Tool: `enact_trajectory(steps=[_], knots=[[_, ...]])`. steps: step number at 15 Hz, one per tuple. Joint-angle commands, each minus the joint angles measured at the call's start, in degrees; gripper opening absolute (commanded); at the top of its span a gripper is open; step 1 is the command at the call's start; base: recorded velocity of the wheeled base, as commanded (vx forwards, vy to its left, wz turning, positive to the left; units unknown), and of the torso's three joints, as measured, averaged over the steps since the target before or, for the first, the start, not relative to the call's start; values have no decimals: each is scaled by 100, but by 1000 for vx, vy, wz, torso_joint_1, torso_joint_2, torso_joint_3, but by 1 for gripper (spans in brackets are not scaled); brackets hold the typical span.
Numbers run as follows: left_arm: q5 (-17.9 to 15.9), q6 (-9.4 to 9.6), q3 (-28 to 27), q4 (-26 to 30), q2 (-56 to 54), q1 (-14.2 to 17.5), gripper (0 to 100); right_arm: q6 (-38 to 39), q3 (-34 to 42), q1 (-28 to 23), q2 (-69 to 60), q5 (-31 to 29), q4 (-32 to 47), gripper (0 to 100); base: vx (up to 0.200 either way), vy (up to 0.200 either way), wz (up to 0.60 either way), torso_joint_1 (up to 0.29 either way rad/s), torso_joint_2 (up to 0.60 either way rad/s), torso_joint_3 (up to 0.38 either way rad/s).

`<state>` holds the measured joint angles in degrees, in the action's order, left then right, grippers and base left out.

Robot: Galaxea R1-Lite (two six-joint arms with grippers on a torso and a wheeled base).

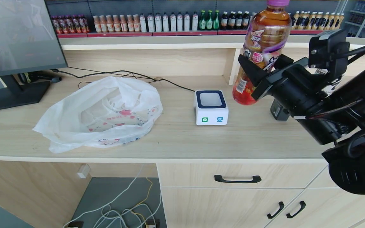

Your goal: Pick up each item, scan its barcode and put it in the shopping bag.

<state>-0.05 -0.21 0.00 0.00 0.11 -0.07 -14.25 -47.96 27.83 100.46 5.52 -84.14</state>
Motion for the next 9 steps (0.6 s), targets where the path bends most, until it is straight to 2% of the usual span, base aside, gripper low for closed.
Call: enact_trajectory(steps=[1, 4, 6, 9], knots=[[-4, -6, 0, 0, -2, -1, 100, 485, 647, 3, -176, -148, -278, 0, 0, 0, 0, 0, 0, 0], [-4, 3, 0, 0, -2, -1, 100, 968, 1192, -225, -167, -280, -498, 0, 0, 0, 0, 0, 0, 0], [-4, 3, 0, 0, -2, -1, 100, 1056, 1254, -322, -150, -315, -586, 0, 0, 0, 0, 0, 0, 0], [5, 3, 0, 0, -2, -1, 100, 1065, 1192, -357, -53, -315, -586, 0, 0, 200, 0, -2, 2, 1]])
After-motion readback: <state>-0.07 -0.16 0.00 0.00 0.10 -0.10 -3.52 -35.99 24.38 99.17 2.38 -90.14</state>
